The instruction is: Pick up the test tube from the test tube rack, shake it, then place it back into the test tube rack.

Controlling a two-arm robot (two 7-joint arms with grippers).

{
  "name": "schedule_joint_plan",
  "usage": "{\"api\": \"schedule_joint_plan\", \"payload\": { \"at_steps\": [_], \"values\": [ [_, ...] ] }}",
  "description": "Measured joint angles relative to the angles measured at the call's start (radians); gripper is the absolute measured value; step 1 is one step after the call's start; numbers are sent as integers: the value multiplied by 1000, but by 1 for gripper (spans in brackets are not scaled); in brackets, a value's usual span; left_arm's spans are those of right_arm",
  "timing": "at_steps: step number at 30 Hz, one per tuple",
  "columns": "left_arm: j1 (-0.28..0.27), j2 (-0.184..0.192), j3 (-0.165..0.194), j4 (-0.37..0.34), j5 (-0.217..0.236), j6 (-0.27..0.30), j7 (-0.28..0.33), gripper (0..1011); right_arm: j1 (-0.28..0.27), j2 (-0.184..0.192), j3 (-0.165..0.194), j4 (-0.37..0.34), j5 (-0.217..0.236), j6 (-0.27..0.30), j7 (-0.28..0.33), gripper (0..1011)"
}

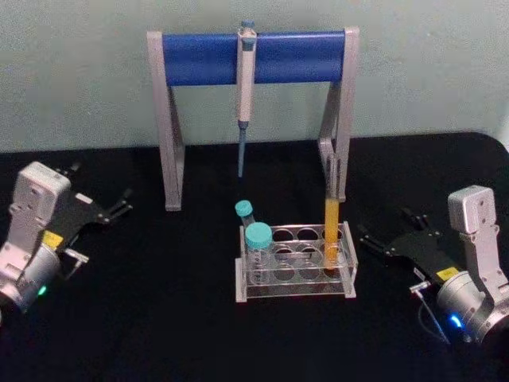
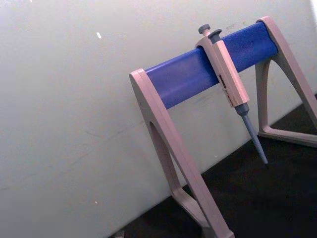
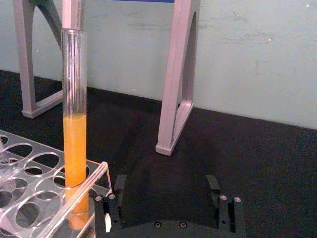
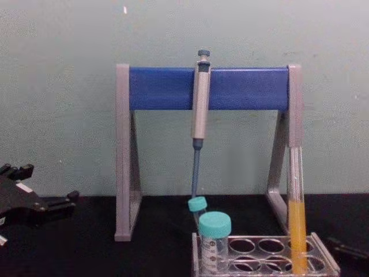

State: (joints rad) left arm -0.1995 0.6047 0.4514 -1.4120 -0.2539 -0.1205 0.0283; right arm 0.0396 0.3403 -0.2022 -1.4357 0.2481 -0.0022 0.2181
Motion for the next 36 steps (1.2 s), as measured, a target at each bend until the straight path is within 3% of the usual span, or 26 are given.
{"api": "schedule_joint_plan", "payload": {
  "at_steps": [36],
  "values": [
    [0, 0, 0, 0, 0, 0, 0, 1001, 0, 0, 0, 0, 0, 0, 0, 1000]
  ]
}}
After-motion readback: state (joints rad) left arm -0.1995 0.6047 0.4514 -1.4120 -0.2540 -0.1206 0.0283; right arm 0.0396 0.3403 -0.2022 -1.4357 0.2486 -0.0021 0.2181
